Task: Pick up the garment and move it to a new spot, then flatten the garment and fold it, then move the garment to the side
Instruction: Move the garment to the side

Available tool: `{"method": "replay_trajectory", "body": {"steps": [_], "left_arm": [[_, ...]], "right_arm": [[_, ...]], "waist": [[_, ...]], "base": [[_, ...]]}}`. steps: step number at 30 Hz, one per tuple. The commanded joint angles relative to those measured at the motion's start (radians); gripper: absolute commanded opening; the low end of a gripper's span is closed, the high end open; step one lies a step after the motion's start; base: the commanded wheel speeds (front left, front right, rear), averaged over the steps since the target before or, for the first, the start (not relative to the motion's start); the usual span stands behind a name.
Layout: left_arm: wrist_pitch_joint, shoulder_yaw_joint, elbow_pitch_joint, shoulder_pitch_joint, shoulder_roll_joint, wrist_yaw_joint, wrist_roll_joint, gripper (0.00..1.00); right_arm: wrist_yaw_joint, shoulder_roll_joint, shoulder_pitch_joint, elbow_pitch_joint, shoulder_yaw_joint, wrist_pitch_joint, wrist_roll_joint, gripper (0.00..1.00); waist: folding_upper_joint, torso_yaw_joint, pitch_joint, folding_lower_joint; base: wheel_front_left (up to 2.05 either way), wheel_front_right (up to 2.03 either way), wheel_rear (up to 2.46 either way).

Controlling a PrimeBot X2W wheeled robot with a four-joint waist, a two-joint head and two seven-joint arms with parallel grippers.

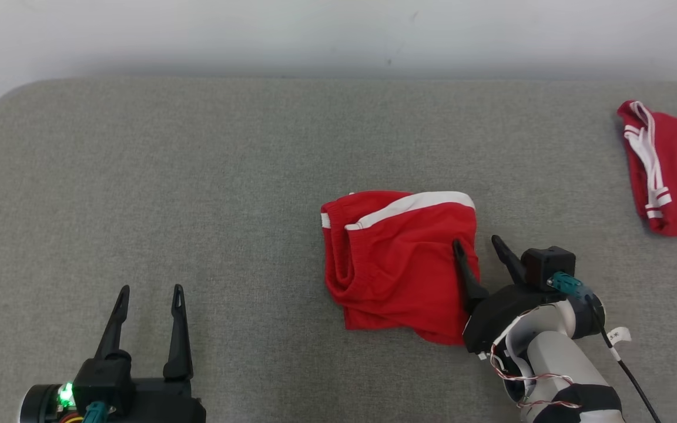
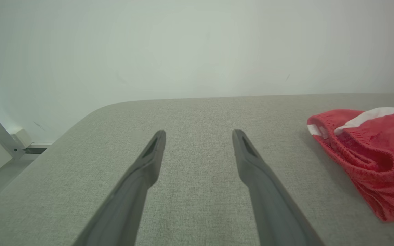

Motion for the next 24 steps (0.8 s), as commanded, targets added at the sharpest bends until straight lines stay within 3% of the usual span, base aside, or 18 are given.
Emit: {"method": "replay_trajectory", "body": {"steps": [1,9,10,12,16,24], "left_arm": [[-0.009,-0.002,0.009,-0.017,-0.005,-0.004,0.002,1.00],[-0.016,-0.003,0.029,-0.036,-0.010,-0.003,0.003,1.00],[-0.017,-0.003,0.029,-0.035,-0.010,-0.002,0.003,1.00],[-0.017,-0.001,0.029,-0.032,-0.010,-0.001,0.003,1.00],[-0.018,-0.003,0.025,-0.026,-0.012,0.000,0.003,1.00],[-0.020,-0.007,0.018,-0.057,-0.009,-0.014,0.002,1.00]], "right_arm": [[-0.002,0.006,-0.023,0.041,0.006,-0.008,0.013,1.00],[-0.002,0.020,-0.054,0.207,0.048,-0.007,0.043,1.00],[-0.002,0.022,-0.055,0.221,0.057,-0.008,0.056,0.81],[-0.002,0.024,-0.061,0.239,0.076,-0.017,0.074,0.00],[-0.002,0.014,-0.093,0.256,0.111,-0.036,0.094,0.00],[-0.003,-0.126,-0.219,0.232,0.179,-0.035,0.099,0.00]], "waist": [[-0.0001,0.022,0.027,-0.0002],[-0.0001,0.024,0.027,-0.0002],[-0.0001,0.023,0.026,-0.0002],[-0.0001,0.019,0.023,-0.0002],[-0.0001,0.010,0.027,-0.0002],[-0.0001,-0.023,0.083,-0.0002]], "base": [[0.00,0.00,0.00],[0.00,0.00,0.00],[0.00,0.00,0.00],[0.00,0.00,0.00],[0.00,0.00,0.00],[0.00,0.00,0.00]]}}
